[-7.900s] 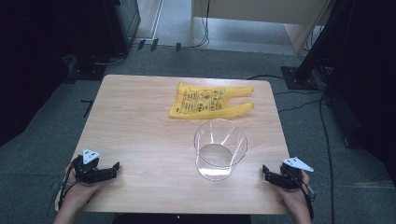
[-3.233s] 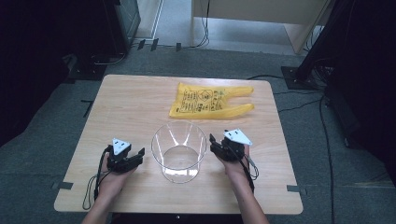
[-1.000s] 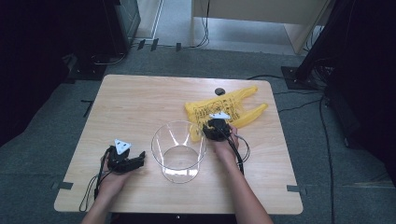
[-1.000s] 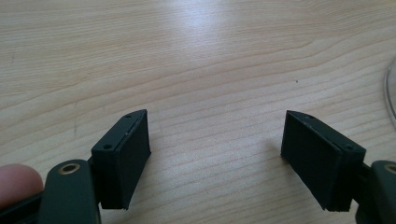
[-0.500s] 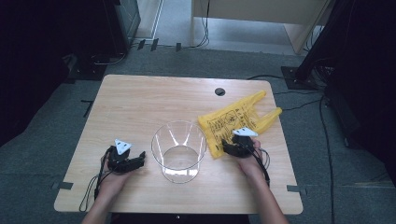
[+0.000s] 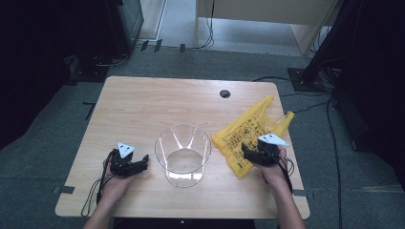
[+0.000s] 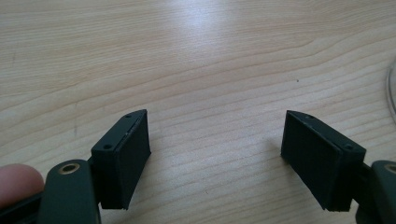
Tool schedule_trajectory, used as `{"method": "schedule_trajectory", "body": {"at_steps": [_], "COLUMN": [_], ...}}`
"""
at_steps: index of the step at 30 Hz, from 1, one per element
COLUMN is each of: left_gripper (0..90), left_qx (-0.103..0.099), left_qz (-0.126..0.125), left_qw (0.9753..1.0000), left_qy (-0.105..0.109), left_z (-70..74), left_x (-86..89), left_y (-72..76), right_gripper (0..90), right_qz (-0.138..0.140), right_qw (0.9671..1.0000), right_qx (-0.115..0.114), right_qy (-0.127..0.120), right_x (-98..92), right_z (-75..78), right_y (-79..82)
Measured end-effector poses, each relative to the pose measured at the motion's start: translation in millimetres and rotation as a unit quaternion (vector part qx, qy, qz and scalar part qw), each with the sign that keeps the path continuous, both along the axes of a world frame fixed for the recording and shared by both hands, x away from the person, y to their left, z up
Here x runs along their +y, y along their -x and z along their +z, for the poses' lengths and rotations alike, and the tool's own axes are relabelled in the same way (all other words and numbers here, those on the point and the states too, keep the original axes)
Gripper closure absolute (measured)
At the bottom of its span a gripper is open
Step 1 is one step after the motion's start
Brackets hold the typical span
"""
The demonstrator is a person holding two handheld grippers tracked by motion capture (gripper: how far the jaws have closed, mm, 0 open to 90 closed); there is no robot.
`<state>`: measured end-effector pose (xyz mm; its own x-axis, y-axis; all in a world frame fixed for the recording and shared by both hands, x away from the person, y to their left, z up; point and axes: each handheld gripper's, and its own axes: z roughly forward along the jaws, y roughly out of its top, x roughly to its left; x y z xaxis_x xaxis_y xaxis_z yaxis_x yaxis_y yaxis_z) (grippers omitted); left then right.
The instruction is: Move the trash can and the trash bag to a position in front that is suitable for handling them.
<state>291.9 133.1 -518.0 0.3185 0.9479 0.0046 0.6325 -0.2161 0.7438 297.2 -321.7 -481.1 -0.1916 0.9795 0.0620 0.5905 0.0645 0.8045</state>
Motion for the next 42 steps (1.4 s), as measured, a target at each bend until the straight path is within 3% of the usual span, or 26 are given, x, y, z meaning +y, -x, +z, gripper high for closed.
{"method": "schedule_trajectory", "body": {"at_steps": [2, 3, 4, 5, 6, 7, 8, 11, 12, 13, 15, 16, 19, 20, 22, 26, 27, 28, 30, 31, 32, 34, 35, 36, 37, 42], "left_gripper": [23.2, 23.3, 23.3, 23.3, 23.3, 23.3, 23.3, 23.3, 23.3, 23.3, 23.3, 23.3, 23.3, 23.3, 23.3, 23.3, 23.3, 23.3, 23.3, 23.3, 23.3, 23.3, 23.3, 23.3, 23.3, 23.3], "left_qx": [0.0, 0.0, 0.0, 0.0, 0.001, 0.001, 0.0, 0.0, 0.0, 0.0, 0.0, 0.0, 0.0, 0.0, 0.0, 0.001, 0.001, 0.001, 0.001, 0.001, 0.001, 0.001, 0.001, 0.001, 0.001, 0.001], "left_qz": [0.0, 0.0, 0.0, 0.001, 0.001, 0.001, 0.0, 0.0, 0.0, 0.001, 0.0, 0.0, 0.001, 0.001, 0.001, 0.0, 0.0, 0.0, 0.0, 0.0, 0.0, 0.0, 0.0, 0.0, 0.0, 0.001], "left_qw": [1.0, 1.0, 1.0, 1.0, 1.0, 1.0, 1.0, 0.9999, 0.9999, 0.9999, 0.9999, 1.0, 1.0, 1.0, 1.0, 1.0, 1.0, 1.0, 1.0, 1.0, 1.0, 1.0, 1.0, 1.0, 1.0, 1.0], "left_qy": [0.0, 0.0, 0.0, 0.002, 0.004, 0.004, 0.006, 0.01, 0.01, 0.012, 0.011, 0.009, 0.008, 0.009, 0.008, 0.006, 0.005, 0.005, 0.005, 0.006, 0.005, 0.003, 0.003, 0.003, 0.003, 0.002], "left_z": [0.0, 0.0, 0.0, 0.0, 0.1, 0.1, 0.1, 0.2, 0.2, 0.2, 0.1, 0.2, 0.0, 0.0, 0.1, 0.1, 0.1, 0.1, 0.1, 0.1, 0.1, 0.2, 0.2, 0.2, 0.2, 0.1], "left_x": [0.0, 0.0, 0.1, 0.3, 0.5, 0.5, 1.4, 2.3, 2.3, 2.4, 2.4, 2.2, 1.6, 1.6, 1.8, 1.4, 1.3, 1.3, 1.4, 1.4, 1.3, 1.3, 1.2, 1.2, 1.4, 1.0], "left_y": [0.0, 0.0, 0.0, 0.2, 0.4, 0.4, 0.5, 0.6, 0.6, 0.7, 0.6, 0.6, 0.7, 0.7, 0.7, 0.9, 0.9, 0.9, 1.0, 0.9, 1.0, 1.1, 1.2, 1.2, 1.1, 1.1], "right_gripper": [21.2, 19.6, 19.6, 19.1, 18.7, 18.7, 17.8, 17.9, 17.9, 18.6, 18.5, 18.5, 18.5, 19.9, 21.3, 21.3, 21.3, 21.3, 21.3, 21.3, 21.4, 21.3, 21.3, 21.3, 21.2, 21.1], "right_qz": [-0.074, -0.131, -0.131, -0.196, -0.218, -0.218, -0.26, -0.297, -0.297, -0.313, -0.307, -0.287, -0.274, -0.257, -0.236, -0.136, -0.11, -0.11, -0.043, -0.025, 0.035, 0.057, 0.112, 0.112, 0.148, 0.163], "right_qw": [0.9971, 0.9908, 0.9908, 0.9802, 0.9757, 0.9757, 0.9654, 0.954, 0.954, 0.9491, 0.951, 0.9567, 0.9599, 0.9646, 0.9701, 0.989, 0.9923, 0.9923, 0.9976, 0.9983, 0.998, 0.997, 0.9924, 0.9924, 0.9877, 0.9851], "right_qx": [0.001, -0.011, -0.011, -0.01, -0.005, -0.005, 0.014, 0.033, 0.033, 0.04, 0.036, 0.042, 0.051, 0.049, 0.047, 0.041, 0.041, 0.041, 0.04, 0.041, 0.039, 0.039, 0.037, 0.037, 0.036, 0.028], "right_qy": [-0.017, -0.032, -0.032, -0.028, -0.024, -0.024, -0.014, -0.021, -0.021, 0.0, 0.009, 0.026, 0.03, 0.029, 0.033, 0.041, 0.039, 0.039, 0.036, 0.034, 0.035, 0.035, 0.035, 0.035, 0.037, 0.048], "right_x": [14.3, 24.8, 24.8, 34.3, 37.7, 37.7, 43.3, 43.5, 43.5, 42.8, 43.0, 42.7, 41.0, 37.9, 38.1, 41.5, 41.9, 41.9, 41.6, 41.9, 42.5, 43.1, 44.8, 44.8, 47.0, 50.6], "right_z": [6.7, 6.8, 6.8, -0.7, -4.7, -4.7, -18.6, -33.1, -33.1, -38.6, -38.6, -39.2, -41.5, -41.6, -41.5, -41.6, -41.7, -41.7, -41.9, -41.9, -42.1, -42.1, -42.2, -42.2, -42.3, -42.1], "right_y": [-14.8, -28.7, -28.7, -43.4, -48.7, -48.7, -61.8, -70.3, -70.3, -72.3, -72.0, -71.1, -68.7, -63.1, -57.2, -38.9, -33.7, -33.7, -22.2, -18.7, -8.5, -5.1, 4.7, 4.7, 12.5, 23.9]}}
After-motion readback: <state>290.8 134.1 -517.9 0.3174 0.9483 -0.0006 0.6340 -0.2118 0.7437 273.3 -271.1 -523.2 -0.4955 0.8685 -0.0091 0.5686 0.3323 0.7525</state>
